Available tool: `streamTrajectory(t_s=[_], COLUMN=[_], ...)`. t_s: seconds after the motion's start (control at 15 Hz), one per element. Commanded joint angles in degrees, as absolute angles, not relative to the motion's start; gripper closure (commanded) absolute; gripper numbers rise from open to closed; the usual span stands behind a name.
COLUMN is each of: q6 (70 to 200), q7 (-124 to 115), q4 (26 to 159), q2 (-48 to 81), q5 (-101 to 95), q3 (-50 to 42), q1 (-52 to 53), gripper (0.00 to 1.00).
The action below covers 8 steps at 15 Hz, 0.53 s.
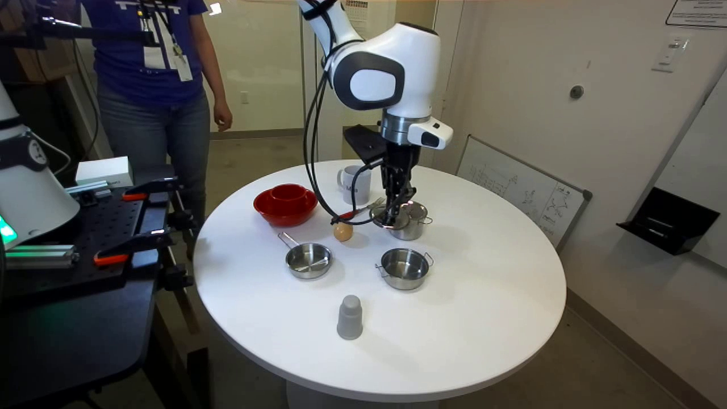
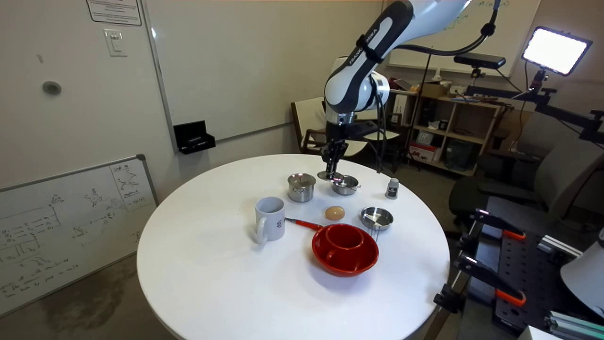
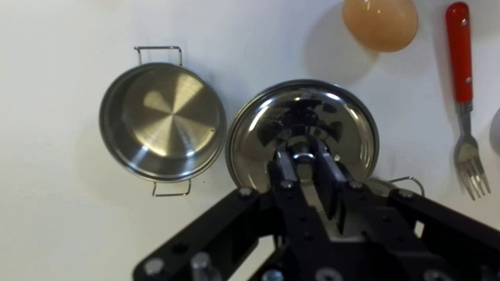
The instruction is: Take the lid off the silver pot
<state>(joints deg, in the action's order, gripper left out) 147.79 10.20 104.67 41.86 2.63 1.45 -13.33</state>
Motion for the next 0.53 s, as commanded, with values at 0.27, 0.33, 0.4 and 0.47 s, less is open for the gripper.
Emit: streamTrajectory(t_s=[0.27,0.33,0.4,0.47], q6=[138.2,137.9,137.7,137.9], q7=[15.4,15.2,15.1,15.4], q4=[101.1,100.3,99.4,98.5], q2=[44.5,45.3,46.3,47.3], q5=[3.1,2.6,2.3,2.2], q3=[2.5,2.0,1.8,1.9], q1=[-13.4,-12.9,-12.6,-12.6], gripper=[0.95,0.95,0.95,0.95])
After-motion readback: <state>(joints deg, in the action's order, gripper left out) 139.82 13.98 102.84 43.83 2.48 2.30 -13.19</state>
